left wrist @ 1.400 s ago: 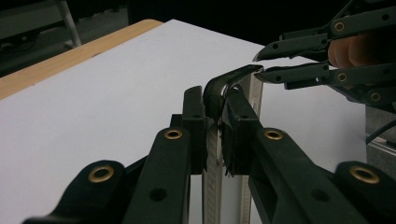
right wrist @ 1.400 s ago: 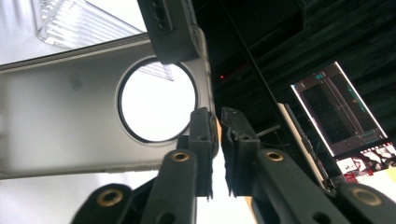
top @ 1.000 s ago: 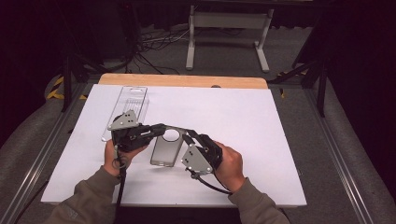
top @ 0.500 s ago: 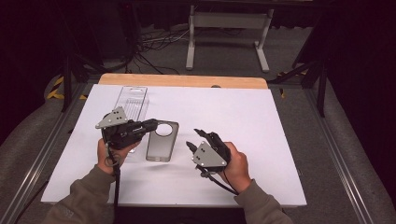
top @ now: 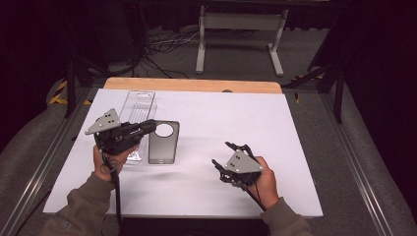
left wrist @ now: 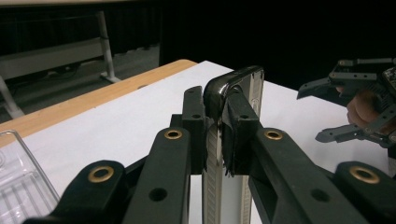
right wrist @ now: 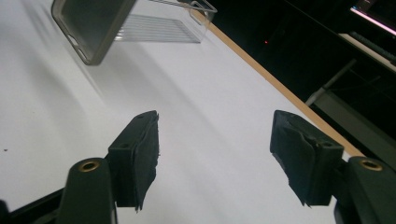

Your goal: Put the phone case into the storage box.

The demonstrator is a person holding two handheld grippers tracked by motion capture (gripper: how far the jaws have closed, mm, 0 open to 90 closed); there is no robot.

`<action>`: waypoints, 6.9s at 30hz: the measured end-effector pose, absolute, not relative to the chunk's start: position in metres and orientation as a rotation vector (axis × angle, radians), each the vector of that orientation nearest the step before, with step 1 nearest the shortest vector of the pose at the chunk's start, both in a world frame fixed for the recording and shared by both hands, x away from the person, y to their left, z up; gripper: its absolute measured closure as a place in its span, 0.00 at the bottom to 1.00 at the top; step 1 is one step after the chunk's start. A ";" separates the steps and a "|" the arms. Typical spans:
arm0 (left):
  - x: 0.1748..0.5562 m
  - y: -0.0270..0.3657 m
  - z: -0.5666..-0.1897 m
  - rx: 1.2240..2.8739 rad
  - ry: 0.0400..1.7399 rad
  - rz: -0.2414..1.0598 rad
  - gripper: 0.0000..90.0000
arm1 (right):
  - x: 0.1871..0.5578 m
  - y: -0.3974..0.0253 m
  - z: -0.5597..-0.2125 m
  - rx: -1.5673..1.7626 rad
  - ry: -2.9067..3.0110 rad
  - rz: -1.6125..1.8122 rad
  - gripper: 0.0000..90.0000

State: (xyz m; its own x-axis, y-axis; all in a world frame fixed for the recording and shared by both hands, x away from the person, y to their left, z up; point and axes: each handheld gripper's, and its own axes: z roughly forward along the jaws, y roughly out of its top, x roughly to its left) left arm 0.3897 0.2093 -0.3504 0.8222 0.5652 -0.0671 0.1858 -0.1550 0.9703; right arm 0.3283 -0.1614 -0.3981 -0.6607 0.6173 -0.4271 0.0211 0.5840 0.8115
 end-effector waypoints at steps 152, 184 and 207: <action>0.587 0.282 -0.381 1.670 0.847 0.642 0.75 | 0.318 -0.199 -0.443 0.670 2.124 0.963 0.25; 0.585 0.275 -0.360 1.739 0.880 0.747 0.35 | 0.315 -0.193 -0.442 0.638 2.143 0.968 0.25; 0.541 0.279 -0.341 1.720 0.819 0.742 0.30 | 0.315 -0.194 -0.440 0.610 2.150 0.990 0.25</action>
State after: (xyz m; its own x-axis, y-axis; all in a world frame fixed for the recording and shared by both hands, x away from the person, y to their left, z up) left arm 0.5411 0.2786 -0.3412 0.5746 0.8136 0.0884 0.1674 -0.2226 0.9604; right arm 0.3148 -0.1935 -0.4398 -0.6568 0.6476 -0.3863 0.1277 0.6004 0.7894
